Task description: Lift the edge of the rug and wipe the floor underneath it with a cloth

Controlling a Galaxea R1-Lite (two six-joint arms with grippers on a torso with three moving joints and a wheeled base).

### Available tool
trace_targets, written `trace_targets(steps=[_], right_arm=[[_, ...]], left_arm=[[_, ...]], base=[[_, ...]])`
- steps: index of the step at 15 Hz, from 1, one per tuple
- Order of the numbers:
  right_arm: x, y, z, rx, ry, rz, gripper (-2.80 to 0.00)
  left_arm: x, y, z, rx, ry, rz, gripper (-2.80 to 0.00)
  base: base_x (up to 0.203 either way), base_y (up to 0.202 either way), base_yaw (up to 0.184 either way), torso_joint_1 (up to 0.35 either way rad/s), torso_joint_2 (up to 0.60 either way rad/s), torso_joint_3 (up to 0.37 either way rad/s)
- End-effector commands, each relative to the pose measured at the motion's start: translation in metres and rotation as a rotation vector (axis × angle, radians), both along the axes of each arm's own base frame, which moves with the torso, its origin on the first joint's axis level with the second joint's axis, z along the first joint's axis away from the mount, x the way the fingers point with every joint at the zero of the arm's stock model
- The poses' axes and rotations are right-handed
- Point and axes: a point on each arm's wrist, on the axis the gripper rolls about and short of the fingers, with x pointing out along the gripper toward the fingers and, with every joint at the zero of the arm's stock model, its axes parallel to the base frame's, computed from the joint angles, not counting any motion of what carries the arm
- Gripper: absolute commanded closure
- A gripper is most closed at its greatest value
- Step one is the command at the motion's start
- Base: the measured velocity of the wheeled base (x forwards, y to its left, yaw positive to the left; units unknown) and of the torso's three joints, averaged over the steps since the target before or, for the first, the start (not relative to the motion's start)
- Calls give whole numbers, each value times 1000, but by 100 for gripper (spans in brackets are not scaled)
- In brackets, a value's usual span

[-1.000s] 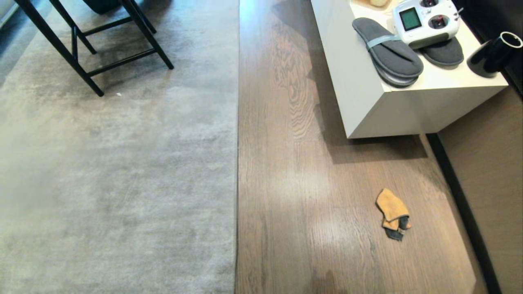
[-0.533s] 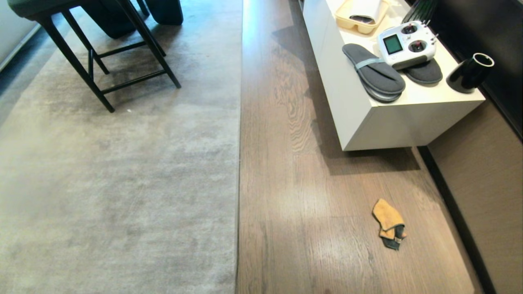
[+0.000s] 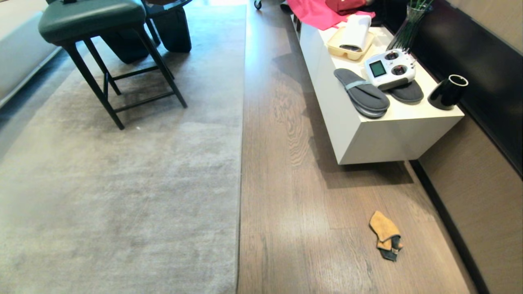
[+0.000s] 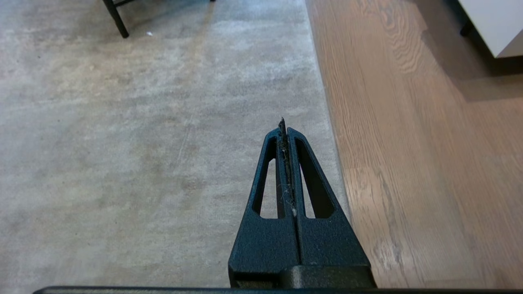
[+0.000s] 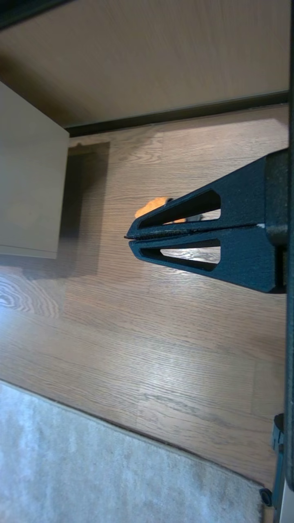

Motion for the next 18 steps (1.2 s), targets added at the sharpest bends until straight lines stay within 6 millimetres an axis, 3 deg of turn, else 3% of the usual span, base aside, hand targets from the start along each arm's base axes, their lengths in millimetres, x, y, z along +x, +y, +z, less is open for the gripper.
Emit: trace_targets(steps=[1, 14, 18], right_arm=[[0, 0, 0, -1, 1, 1, 0], [0, 0, 0, -1, 1, 1, 0], [0, 0, 0, -1, 1, 1, 0]], left_arm=[[0, 0, 0, 1, -2, 0, 0], [0, 0, 0, 1, -1, 0, 0], [0, 0, 0, 1, -1, 0, 0]], base=[[0, 0, 0, 2, 2, 199], [0, 0, 0, 2, 3, 202], [0, 0, 0, -1, 1, 12]])
